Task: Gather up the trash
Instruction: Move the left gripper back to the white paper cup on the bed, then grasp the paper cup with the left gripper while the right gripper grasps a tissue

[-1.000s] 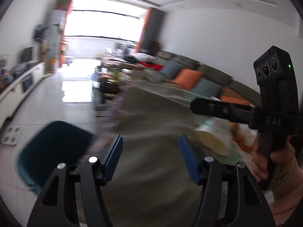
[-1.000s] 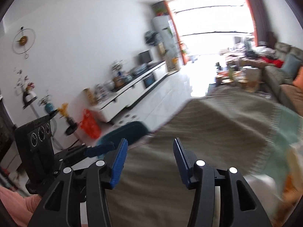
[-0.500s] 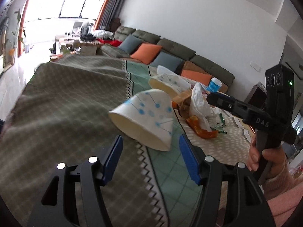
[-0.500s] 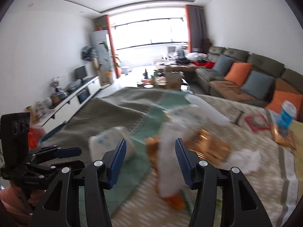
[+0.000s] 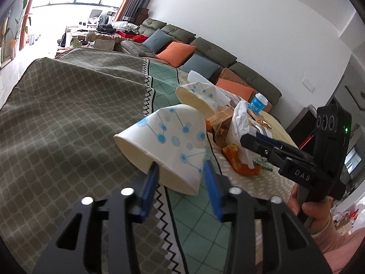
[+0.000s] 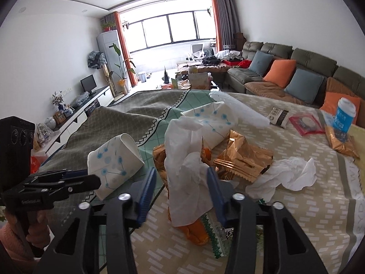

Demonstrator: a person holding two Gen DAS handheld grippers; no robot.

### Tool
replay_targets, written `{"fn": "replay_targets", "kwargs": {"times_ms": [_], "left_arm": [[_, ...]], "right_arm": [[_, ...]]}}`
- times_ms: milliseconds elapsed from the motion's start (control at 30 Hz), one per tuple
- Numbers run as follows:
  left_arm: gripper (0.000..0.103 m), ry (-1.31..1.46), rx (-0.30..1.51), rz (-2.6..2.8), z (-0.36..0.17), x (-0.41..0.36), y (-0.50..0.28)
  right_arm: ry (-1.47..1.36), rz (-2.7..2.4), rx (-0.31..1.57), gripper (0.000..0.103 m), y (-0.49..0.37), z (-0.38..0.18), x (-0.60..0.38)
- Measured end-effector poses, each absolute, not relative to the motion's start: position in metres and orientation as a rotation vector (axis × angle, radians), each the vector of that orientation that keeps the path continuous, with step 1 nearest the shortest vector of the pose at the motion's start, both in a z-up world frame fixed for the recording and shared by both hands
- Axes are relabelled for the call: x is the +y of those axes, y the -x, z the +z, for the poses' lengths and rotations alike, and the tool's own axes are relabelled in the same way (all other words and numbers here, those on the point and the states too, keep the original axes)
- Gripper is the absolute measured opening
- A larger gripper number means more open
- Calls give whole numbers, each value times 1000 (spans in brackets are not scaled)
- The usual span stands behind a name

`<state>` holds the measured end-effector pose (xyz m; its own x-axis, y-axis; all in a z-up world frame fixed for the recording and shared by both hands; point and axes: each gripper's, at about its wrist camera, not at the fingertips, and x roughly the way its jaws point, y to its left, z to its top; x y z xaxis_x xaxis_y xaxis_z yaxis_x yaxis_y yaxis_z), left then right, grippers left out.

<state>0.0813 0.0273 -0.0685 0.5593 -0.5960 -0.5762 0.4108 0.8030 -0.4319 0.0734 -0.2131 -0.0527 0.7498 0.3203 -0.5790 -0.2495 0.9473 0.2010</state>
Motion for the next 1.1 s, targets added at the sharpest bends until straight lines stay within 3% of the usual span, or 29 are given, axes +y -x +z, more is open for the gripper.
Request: {"fn": "replay_targets", "kwargs": {"times_ms": [33,167,267,833,1100], "left_arm": [[25,266,777,-602,-69,27,-83],[14,269,772,-605,-69,29,-83],[9,260,748,-609,-66,29,-80],[8,216,647,-608,-38,44,-54],[8,226,684,-613,-45,57,-50]], "right_arm": [[-116,312,653,34,-73,-53,-214],[-126,323,654,14,-72,-51,-216],[-128,326,645,11,-70,-48,-216],[-161,421,560,9,-55,-12,-212],[-169,487,595,9,-62,-21,-196]]}}
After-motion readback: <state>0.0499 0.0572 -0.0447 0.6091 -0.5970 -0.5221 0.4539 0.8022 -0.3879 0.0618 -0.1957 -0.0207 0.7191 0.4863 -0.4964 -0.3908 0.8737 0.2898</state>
